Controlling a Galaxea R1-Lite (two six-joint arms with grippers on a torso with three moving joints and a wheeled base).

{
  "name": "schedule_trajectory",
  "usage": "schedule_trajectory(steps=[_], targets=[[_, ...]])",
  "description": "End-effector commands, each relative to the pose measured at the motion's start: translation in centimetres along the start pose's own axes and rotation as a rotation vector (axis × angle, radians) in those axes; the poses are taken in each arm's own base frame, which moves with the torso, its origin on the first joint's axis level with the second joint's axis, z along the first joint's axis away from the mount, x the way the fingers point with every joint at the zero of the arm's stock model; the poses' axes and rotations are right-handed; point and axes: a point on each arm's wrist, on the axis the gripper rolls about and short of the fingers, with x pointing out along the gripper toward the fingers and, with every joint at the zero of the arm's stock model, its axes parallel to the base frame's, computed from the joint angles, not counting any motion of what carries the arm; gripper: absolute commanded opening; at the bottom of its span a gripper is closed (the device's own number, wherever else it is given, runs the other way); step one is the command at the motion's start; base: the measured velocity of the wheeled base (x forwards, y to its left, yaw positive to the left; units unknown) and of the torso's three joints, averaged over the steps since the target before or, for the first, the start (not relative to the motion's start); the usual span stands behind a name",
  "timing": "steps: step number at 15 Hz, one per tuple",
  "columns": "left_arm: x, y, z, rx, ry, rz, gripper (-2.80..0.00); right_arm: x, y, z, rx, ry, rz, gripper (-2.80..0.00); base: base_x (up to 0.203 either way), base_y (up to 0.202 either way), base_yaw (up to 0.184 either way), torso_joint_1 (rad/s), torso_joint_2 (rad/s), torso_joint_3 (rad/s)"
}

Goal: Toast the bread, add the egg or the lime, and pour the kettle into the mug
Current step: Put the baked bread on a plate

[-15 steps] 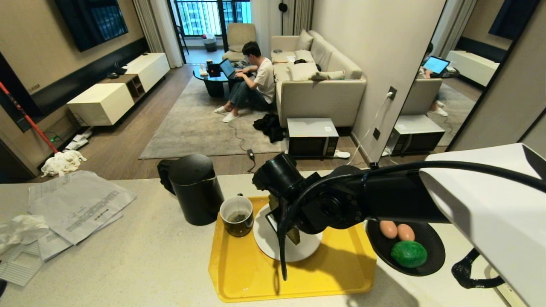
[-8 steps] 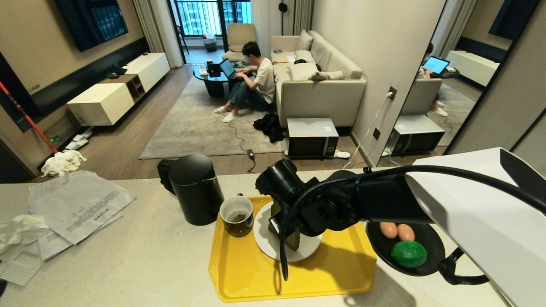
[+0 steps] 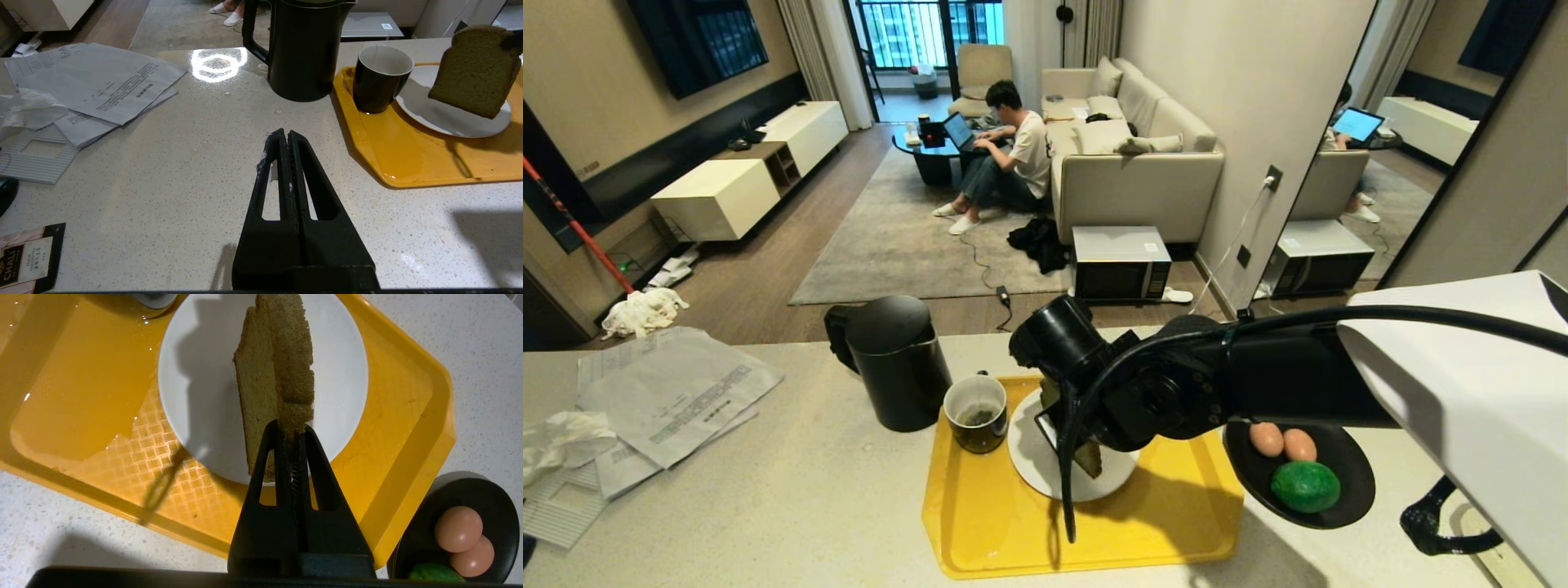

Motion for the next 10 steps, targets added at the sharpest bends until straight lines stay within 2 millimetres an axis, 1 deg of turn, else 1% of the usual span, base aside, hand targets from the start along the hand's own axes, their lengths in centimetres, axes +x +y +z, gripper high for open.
schedule_trajectory(steps=[1,4,8,10], targets=[[0.0,0.0,0.0,0.0,-0.001,0.001,-2.8,-0.3,0.5,0.0,-0.008,-0.003,0.006,-2.8,0.0,0.0,0.0,0.0,0.0,0.0],[0.0,0.0,0.0,-0.002,-0.001,0.001,-2.8,0.6,1.0,-0.3,-0.019,0.013,0.007,-2.8,0.0,0.0,0.0,0.0,0.0,0.0],[0.0,0.0,0.0,0.0,-0.001,0.001,-2.8,0.8,1.2,-0.5,-0.022,0.02,0.025,-2.8,0.0,0.0,0.0,0.0,0.0,0.0],[0.0,0.0,0.0,-0.001,-0.001,0.001,-2.8,1.5,1.3,-0.9,-0.027,0.042,0.024,-2.8,0.0,0.0,0.0,0.0,0.0,0.0]])
